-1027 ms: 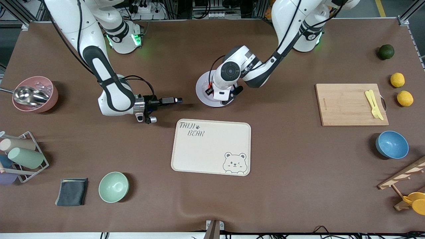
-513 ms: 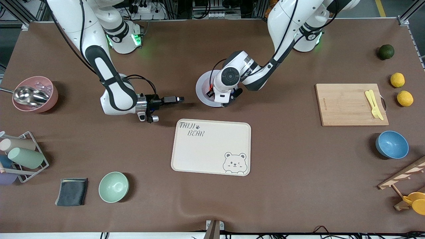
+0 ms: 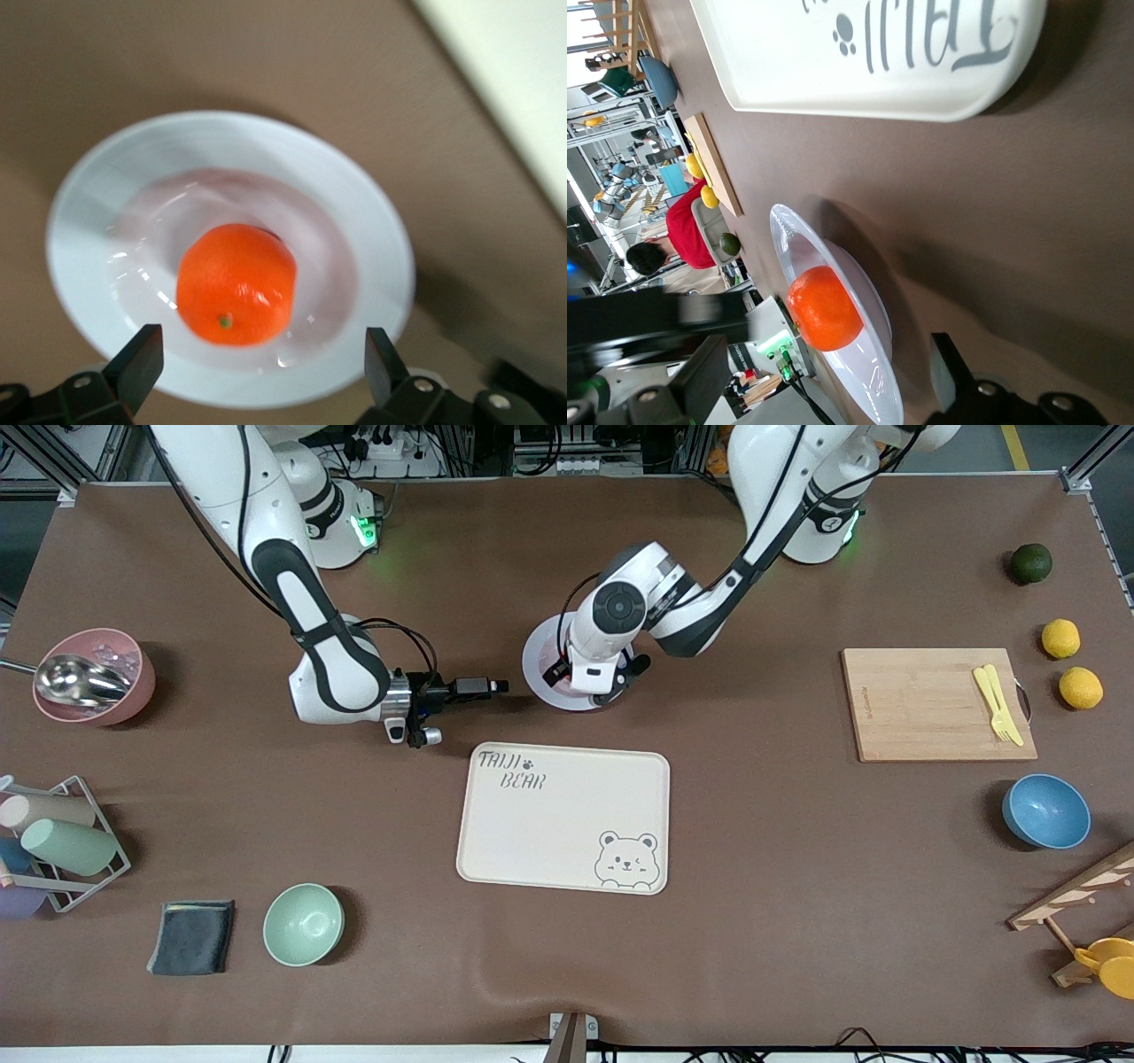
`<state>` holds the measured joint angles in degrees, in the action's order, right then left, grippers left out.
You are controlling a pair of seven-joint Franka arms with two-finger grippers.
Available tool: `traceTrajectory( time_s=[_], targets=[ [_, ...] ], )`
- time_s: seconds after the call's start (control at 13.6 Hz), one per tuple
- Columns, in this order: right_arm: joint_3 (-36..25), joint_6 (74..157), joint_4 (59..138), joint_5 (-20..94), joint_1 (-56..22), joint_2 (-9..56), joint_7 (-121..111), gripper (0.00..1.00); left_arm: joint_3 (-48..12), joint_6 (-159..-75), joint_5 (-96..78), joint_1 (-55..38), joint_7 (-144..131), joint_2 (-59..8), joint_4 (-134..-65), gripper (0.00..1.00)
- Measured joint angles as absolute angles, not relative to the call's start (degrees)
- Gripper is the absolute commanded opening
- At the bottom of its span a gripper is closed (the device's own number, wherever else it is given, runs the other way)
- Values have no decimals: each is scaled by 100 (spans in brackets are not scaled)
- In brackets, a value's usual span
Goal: Place orange and plate with both arms
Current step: 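Release the orange and lift the left gripper back toward the board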
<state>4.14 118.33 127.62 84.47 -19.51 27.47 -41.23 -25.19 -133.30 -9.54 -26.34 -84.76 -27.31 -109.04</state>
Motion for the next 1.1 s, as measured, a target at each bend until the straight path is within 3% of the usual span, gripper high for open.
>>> traceTrajectory(
  time_s=[0.22,0.51,0.66,0.81,1.03,1.1],
  targets=[
    [414,11844,12785,8489,-2032,2749,-4295,83,-2498,-12500,-933,-2058,-8256,-1656,-10730,100],
    [415,11857,12832,8743,-2282,2808,-4816,80,-2444,-11607,-926,-1085,-7218,-645,-10392,100],
    [416,11860,12832,8840,-2442,2837,-4940,80,-2431,-11228,-758,-625,-6616,-534,-10076,100],
    [417,11949,12832,8945,-2588,2851,-5058,69,-2420,-10666,-367,-249,-5865,-543,-9675,100],
    [409,12090,12833,8978,-2632,2904,-5218,67,-2415,-10227,178,211,-4519,-544,-9334,100],
    [403,12097,12834,8980,-2631,2927,-5242,62,-2413,-10140,208,380,-4125,-545,-9294,100]
  ],
)
